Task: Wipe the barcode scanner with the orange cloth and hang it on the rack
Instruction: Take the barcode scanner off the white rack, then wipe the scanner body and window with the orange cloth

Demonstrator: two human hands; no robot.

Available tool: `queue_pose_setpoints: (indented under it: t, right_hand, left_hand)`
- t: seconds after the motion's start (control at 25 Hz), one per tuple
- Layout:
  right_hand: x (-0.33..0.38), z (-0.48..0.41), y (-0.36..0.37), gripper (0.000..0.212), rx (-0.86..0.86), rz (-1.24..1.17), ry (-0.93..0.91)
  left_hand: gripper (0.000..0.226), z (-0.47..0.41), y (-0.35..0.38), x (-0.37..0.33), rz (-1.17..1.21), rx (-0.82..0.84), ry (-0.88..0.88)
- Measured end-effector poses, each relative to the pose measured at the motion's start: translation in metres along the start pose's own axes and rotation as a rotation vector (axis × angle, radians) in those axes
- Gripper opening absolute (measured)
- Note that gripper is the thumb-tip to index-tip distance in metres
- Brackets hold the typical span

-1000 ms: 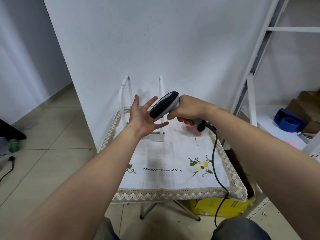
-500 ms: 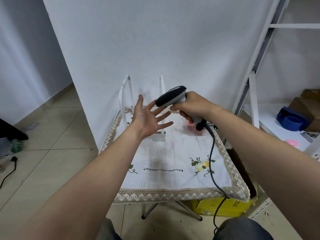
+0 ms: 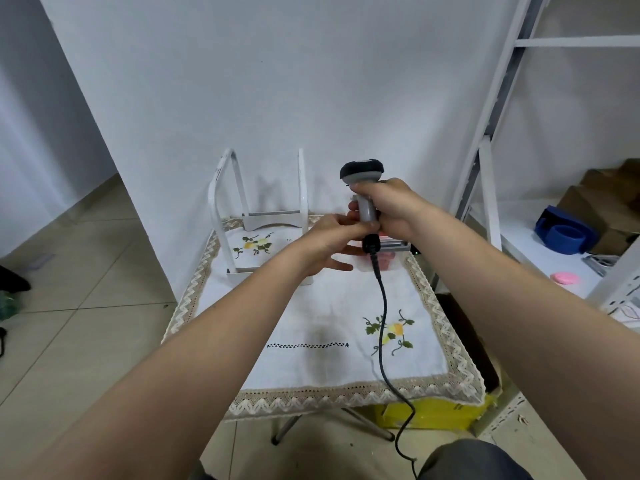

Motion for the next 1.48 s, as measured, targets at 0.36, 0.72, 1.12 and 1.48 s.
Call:
queue_pose_setpoints:
  t: [0.36, 0.72, 1.12, 1.48]
  right_hand:
    - [-0.014, -0.023, -0.025, 0.054, -0.007, 0.012, -0.013]
    - [-0.038, -0.081, -0.072, 0.025, -0.045, 0.209, 0.133]
    - [-0.083, -0.161, -0.098, 0.028, 0.035, 0.854, 0.378]
    - [-0.129, -0.212, -0.122, 0.048, 0.190, 0.976, 0.618]
  left_hand:
    - [0.046, -0.048, -0.007, 0.001, 0.199, -0.119, 0.147]
    - [0.038, -0.095, -0.041, 0.024, 0.256, -0.179, 0.078]
    - [0.031, -0.132, -0.056, 0.038, 0.136, -0.203, 0.068]
    - [0.032, -0.139, -0.059, 0.044, 0.143, -0.216, 0.041]
Point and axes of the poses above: each hand's wrist, its own z-axis away from the middle knuckle, its own y-axis out of the palm, x = y × z, the point moved 6 cm from there along -z, towards the middle knuckle, and after that the axes turned 11 degrees about x, right-handed, at the moved point
